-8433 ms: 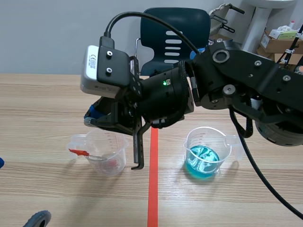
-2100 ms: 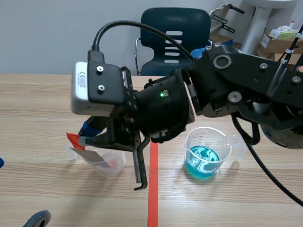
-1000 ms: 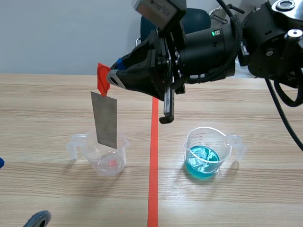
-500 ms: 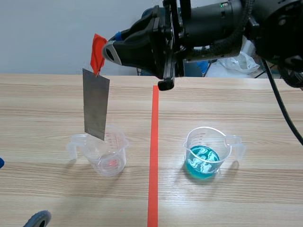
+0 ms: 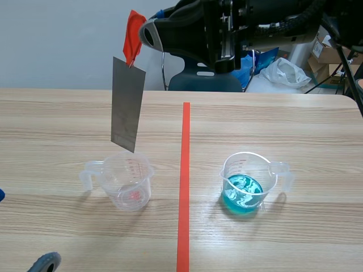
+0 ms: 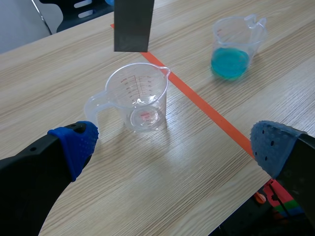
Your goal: Do the redox reaction experiment
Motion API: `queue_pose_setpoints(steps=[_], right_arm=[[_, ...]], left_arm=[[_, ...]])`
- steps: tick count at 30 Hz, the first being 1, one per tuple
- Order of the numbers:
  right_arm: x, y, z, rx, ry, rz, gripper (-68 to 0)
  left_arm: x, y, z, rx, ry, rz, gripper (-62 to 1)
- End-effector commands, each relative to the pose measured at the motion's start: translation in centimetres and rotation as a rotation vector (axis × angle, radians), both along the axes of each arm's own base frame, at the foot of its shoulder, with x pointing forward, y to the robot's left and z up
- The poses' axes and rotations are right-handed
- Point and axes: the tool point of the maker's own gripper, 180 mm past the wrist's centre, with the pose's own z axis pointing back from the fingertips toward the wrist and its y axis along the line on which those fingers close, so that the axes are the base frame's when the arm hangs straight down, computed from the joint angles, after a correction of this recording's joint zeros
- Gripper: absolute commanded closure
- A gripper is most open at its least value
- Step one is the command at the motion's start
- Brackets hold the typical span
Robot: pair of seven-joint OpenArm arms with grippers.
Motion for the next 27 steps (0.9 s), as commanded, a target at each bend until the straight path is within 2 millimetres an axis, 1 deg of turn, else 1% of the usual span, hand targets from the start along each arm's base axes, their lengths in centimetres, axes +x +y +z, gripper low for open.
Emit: queue_pose_setpoints(steps=[1, 9, 27], right_arm=[[0.07, 0.09, 2.06, 0.052, -0.021, 0.007, -1.0], [-0.01, 0.11, 2.26, 0.069, 0.015, 0.009, -1.0], [-0.06, 0.25, 2.19, 0.065, 0.017, 0.012, -1.0]], left_arm=[[0.3, -0.23, 0.72, -0.016, -0.026, 0.001, -62.3], [0.3, -0.23, 0.72, -0.016, -0.026, 0.001, -62.3], [0.3, -0.23, 0.72, -0.016, -0.026, 0.001, -62.3]])
